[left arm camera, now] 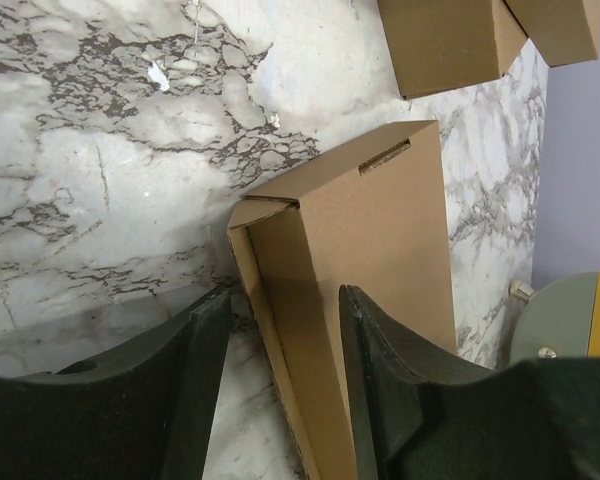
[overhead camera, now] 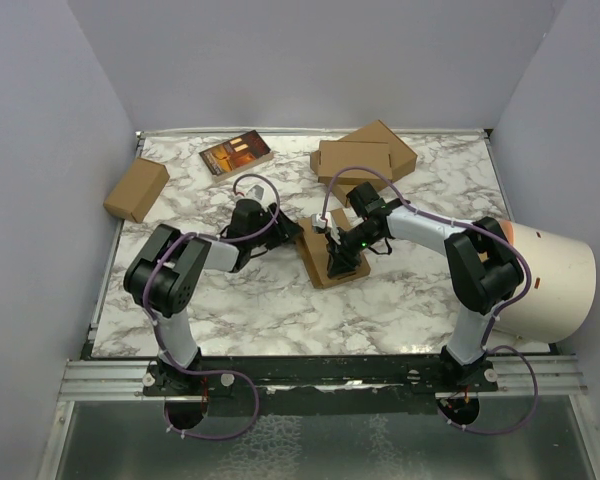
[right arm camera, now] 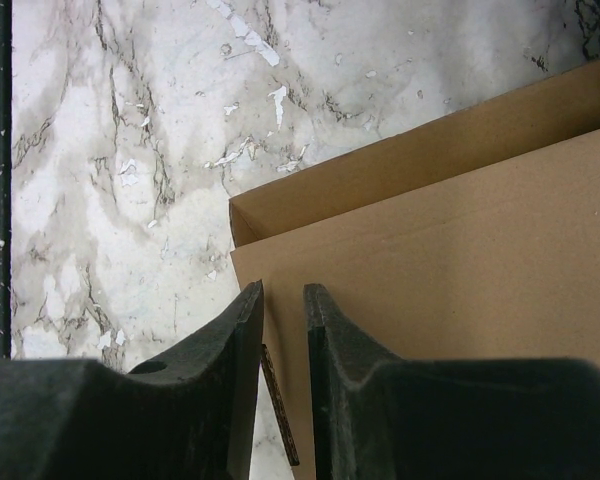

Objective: Fold the paper box

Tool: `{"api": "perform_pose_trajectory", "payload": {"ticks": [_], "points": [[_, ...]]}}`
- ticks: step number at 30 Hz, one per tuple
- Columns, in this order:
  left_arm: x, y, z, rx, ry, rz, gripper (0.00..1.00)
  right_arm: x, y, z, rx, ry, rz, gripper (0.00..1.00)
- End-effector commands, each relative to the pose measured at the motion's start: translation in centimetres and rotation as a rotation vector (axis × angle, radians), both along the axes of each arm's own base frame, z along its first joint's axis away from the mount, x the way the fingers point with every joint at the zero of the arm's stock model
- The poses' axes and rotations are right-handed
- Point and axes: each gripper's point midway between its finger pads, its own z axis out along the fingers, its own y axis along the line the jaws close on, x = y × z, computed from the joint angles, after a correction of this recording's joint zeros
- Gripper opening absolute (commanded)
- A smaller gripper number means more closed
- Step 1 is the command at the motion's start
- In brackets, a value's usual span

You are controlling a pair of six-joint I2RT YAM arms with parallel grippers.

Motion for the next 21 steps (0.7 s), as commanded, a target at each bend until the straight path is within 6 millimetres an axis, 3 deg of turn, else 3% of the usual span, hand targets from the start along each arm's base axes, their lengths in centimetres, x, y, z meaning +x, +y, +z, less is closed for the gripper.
{"api": "perform_pose_trajectory", "payload": {"ticks": [1,9,13,16,21], "points": [[0.9,-0.6,0.5,-0.016,-0.024,-0.025,0.50,-0.6,-1.1,-1.7,-0.078,0.011,-0.010,0.24],[1.2,-0.3,-1.5,0.062,0.048,-0.022,0.44,-0.5,-1.3,-2.1,-0.092,0.011,-0.010,0.21],[1.1,-0.3,-2.2,0.090,0.067,-0.037,0.35,-0.6,-1.3,-2.4,-0.098,0.018,-0.008,0.20],[0.9,-0.4,-2.7,0.094,0.075,-0.057,0.19,-0.6,-1.3,-2.4,-0.098,0.020,-0.009,0.20],[0.5,-0.4,-3.4,0.109,0.095,-0.070,0.13,-0.5,-1.2,-2.1,-0.092,0.016,-0.010,0.20]]}}
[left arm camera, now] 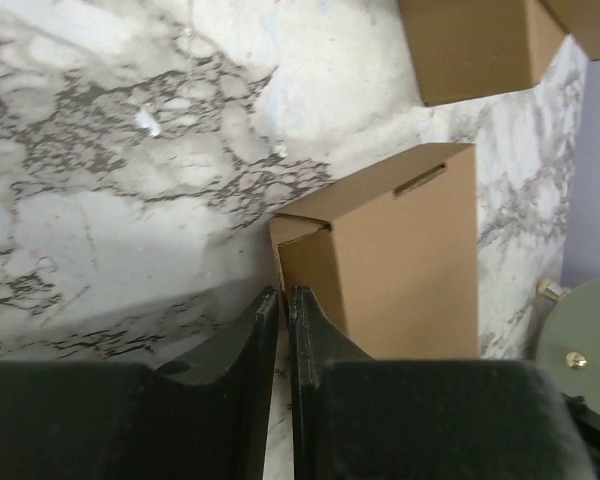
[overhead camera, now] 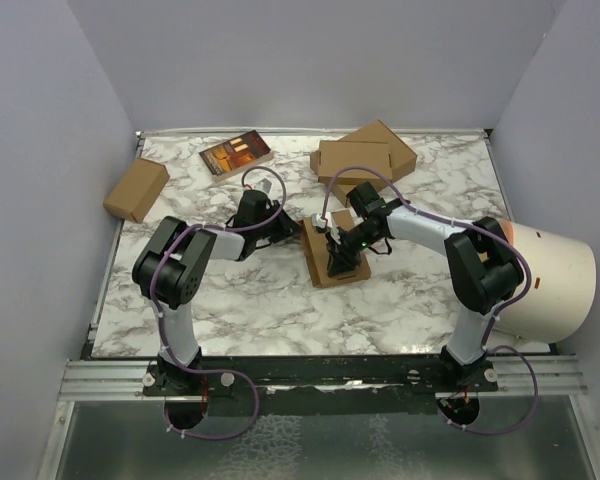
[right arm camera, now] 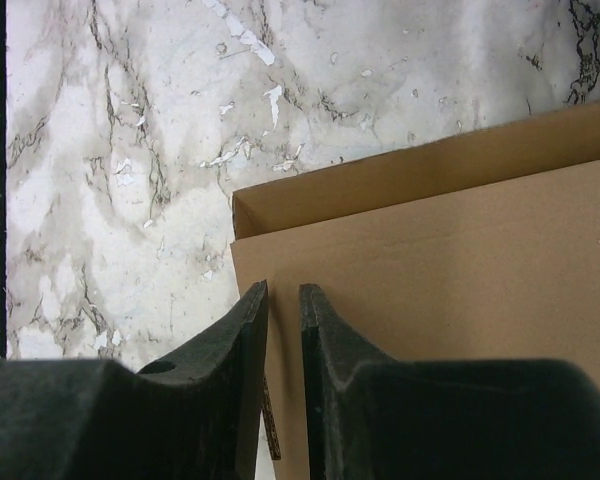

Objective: Fold the paper box

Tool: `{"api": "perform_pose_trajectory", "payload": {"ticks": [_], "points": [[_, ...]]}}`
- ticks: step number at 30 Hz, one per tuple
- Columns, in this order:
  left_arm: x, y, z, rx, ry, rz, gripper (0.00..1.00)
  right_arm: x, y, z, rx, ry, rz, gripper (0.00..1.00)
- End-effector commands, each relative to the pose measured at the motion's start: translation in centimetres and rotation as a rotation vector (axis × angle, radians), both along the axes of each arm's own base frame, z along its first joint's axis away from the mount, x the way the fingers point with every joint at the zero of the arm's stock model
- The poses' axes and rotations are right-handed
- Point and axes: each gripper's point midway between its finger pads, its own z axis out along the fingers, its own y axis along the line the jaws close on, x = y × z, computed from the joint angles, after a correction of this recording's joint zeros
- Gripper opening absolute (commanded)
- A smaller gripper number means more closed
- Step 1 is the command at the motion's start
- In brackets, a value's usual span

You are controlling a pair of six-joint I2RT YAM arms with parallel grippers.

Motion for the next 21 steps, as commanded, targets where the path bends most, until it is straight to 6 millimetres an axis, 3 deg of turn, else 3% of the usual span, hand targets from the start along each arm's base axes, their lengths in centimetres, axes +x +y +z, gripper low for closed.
{"api": "perform_pose_trajectory", "payload": {"ticks": [1,7,11,16,21], "points": [[-1.3,0.8,-3.2,0.071,0.079,-0.021,0.13,-0.7,-1.2,-1.9,-0.085,0.022,-0.008,0.20],[-0.9,0.6,-2.3,0.066,0.057,-0.029,0.19,-0.1,-0.6,0.2,-0.043,-0.018,-0.016,0.33],[-0.4,0.1,-0.3,0.038,0.009,-0.043,0.29,0.3,-0.5,2.0,-0.010,-0.057,-0.028,0.42],[-0.1,-0.3,2.4,0.006,-0.046,-0.056,0.34,0.6,-0.6,3.9,0.032,-0.086,-0.037,0.48],[-0.4,-0.3,2.7,0.006,-0.058,-0.067,0.35,1.0,-0.9,6.1,0.099,-0.078,-0.057,0.49]]}}
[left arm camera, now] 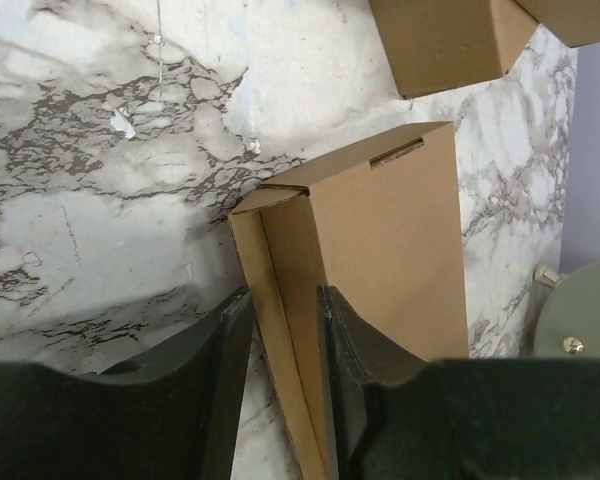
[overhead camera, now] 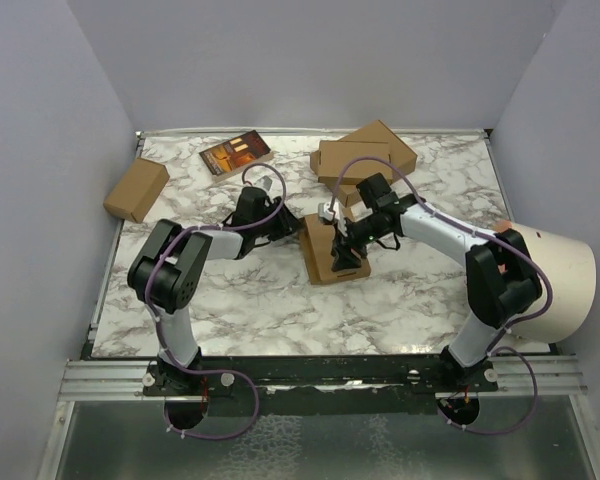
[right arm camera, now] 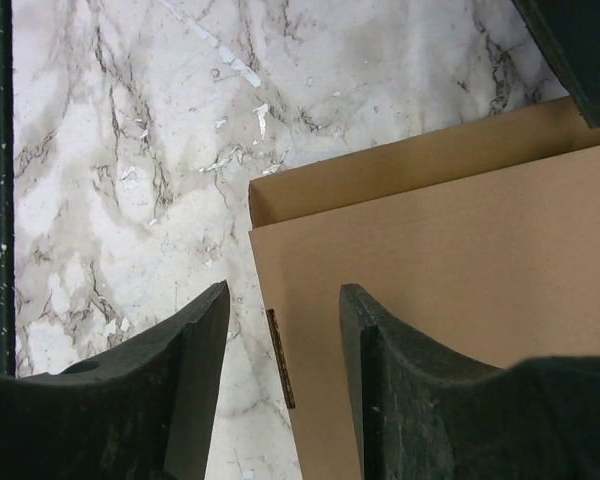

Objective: Fold the paper box

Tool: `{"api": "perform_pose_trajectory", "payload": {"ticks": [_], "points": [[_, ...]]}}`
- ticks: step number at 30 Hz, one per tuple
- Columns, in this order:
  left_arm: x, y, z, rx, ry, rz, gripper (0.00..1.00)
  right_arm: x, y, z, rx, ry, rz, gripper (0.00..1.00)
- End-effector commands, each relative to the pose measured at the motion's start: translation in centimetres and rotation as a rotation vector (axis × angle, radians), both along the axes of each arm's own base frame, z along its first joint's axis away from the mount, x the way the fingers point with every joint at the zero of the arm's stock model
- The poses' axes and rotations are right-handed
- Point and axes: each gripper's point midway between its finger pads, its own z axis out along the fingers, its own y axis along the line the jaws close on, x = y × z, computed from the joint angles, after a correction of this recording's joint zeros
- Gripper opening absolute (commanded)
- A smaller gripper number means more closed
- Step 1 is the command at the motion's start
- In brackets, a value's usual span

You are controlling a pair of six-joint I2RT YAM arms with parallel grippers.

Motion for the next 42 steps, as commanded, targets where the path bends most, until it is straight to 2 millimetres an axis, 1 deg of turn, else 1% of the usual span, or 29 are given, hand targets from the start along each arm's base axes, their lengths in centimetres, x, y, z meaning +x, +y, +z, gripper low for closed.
{"api": "perform_pose_trajectory", "payload": {"ticks": [1,3,4,6,7,9,10,11,12,13,14,15,16,18,19,21,22,26,28,30,36,41,42], "points": [[0.0,-0.4,2.4,-0.024,-0.059,-0.038,0.36,0.6,-0.6,3.3,0.098,0.012,-0.032,0.49],[-0.1,-0.4,2.4,-0.030,-0.073,-0.039,0.38,1.8,-1.5,4.6,0.151,0.045,-0.096,0.49],[-0.1,-0.3,2.5,-0.035,-0.079,-0.037,0.38,2.8,-2.1,5.2,0.180,0.062,-0.150,0.48],[-0.1,-0.2,2.7,-0.035,-0.098,-0.032,0.39,4.8,-3.7,6.2,0.231,0.113,-0.290,0.49],[0.0,0.0,2.8,-0.030,-0.112,-0.026,0.39,5.7,-4.5,6.4,0.255,0.138,-0.363,0.51],[0.2,0.8,3.2,0.010,-0.157,-0.010,0.40,6.9,-5.7,6.4,0.295,0.190,-0.471,0.56],[0.3,1.4,3.5,0.038,-0.187,0.008,0.40,7.4,-6.1,6.3,0.306,0.212,-0.522,0.60],[0.4,2.0,3.8,0.062,-0.213,0.030,0.43,8.3,-6.4,6.1,0.318,0.215,-0.576,0.64],[0.5,2.7,4.8,0.082,-0.265,0.048,0.44,9.0,-6.7,5.7,0.314,0.264,-0.669,0.66],[0.5,3.4,5.7,0.100,-0.314,0.069,0.47,9.6,-7.0,5.1,0.304,0.291,-0.729,0.67],[0.2,4.1,5.8,0.124,-0.353,0.078,0.51,10.2,-7.3,4.3,0.284,0.304,-0.770,0.67],[0.1,4.5,6.7,0.132,-0.403,0.086,0.58,10.8,-7.6,3.8,0.265,0.308,-0.814,0.67],[-0.1,4.8,7.3,0.133,-0.443,0.091,0.69,11.4,-8.0,3.1,0.248,0.314,-0.863,0.67],[-0.5,5.4,7.9,0.099,-0.472,0.110,0.97,12.0,-8.8,2.1,0.224,0.319,-0.924,0.66],[-0.8,5.4,8.0,0.066,-0.471,0.104,0.99,12.2,-9.1,1.7,0.221,0.326,-0.947,0.65],[-1.2,4.9,8.1,-0.010,-0.457,0.059,0.99,12.4,-9.6,0.9,0.214,0.337,-0.972,0.63],[-1.2,4.5,7.8,-0.037,-0.427,0.045,0.99,12.4,-9.7,0.5,0.207,0.348,-0.977,0.62],[-1.1,3.4,5.6,-0.073,-0.316,0.034,0.95,12.2,-9.2,-1.0,0.195,0.415,-0.953,0.57],[-1.2,2.8,4.5,-0.079,-0.264,0.028,0.94,12.0,-8.9,-1.4,0.197,0.449,-0.942,0.53],[-1.3,2.1,3.3,-0.083,-0.220,0.016,0.94,11.8,-8.7,-1.9,0.195,0.473,-0.935,0.52],[-1.4,0.4,0.9,-0.056,-0.133,-0.012,0.92,11.0,-7.9,-3.6,0.194,0.579,-0.898,0.44],[-1.2,-0.7,-0.5,-0.027,-0.083,-0.022,0.88,10.8,-7.7,-4.1,0.192,0.599,-0.885,0.39],[-1.1,-1.0,-0.7,-0.023,-0.078,-0.028,0.86,10.8,-7.7,-4.2,0.191,0.601,-0.883,0.39]]}}
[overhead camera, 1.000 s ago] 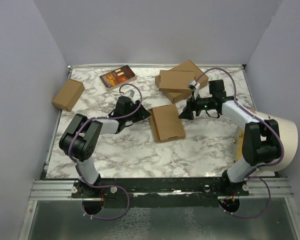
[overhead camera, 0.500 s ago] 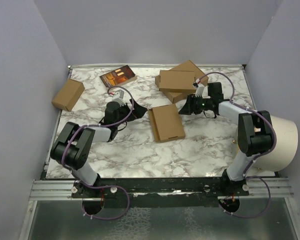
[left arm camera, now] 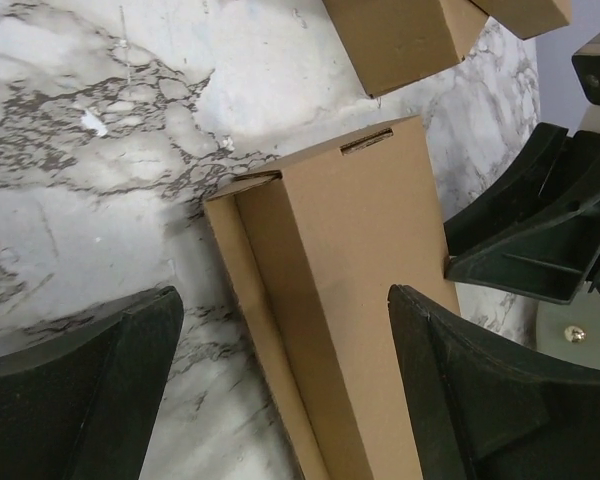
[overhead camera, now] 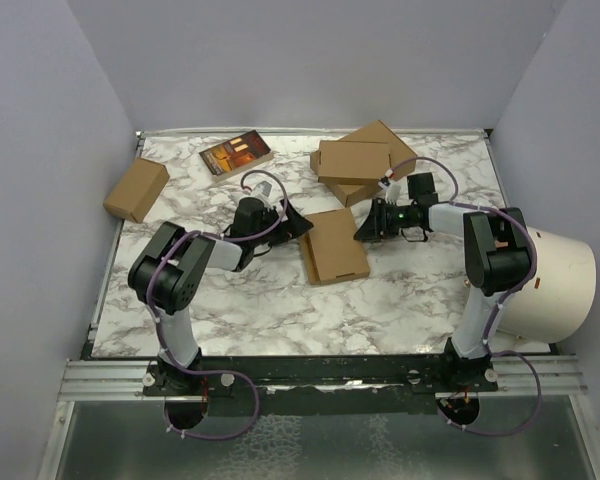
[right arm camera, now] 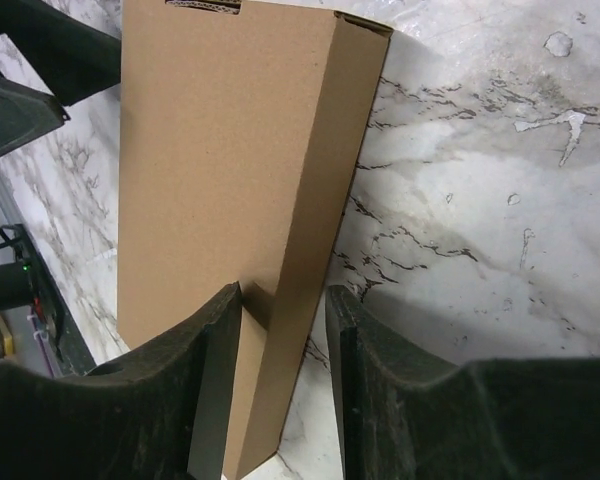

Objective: Fold the paper box

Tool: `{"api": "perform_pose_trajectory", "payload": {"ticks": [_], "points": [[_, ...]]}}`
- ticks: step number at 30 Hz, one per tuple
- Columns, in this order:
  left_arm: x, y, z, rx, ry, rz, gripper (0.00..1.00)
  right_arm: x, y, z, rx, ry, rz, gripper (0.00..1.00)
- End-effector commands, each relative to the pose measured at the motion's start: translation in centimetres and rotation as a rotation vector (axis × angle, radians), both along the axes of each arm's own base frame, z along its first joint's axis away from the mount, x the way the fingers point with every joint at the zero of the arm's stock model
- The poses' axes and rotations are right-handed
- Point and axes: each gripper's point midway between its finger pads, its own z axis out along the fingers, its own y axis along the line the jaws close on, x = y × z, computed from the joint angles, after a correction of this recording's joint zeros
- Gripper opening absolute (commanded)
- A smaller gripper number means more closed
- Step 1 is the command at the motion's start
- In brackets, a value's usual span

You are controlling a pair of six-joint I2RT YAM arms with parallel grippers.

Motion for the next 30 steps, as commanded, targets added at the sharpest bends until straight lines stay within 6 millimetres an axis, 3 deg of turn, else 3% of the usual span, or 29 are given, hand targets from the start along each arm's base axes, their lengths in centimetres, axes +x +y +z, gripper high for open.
{"api": "perform_pose_trajectory", "payload": {"ticks": [1,4,10,18,30], "points": [[-0.2,-1.3,-1.6,0.026,0.067,-0.025,0.85,0.7,0.5,0.5,0.034,-0.022,0.021,0.38],[-0.2,-1.8,-2.1,0.042,0.082,-0.026,0.79,0.7,0.4,0.5,0.031,-0.023,0.021,0.36],[-0.4,-2.0,-2.6,0.096,0.106,-0.034,0.56,0.6,0.6,0.1,0.022,-0.020,0.024,0.33],[-0.5,-2.2,-3.1,0.211,0.113,-0.023,0.39,0.2,1.0,-0.4,0.005,-0.017,0.037,0.26],[-0.8,-3.1,-3.5,0.393,0.095,-0.058,0.11,-0.4,2.1,-0.7,0.004,-0.013,0.074,0.25]]}}
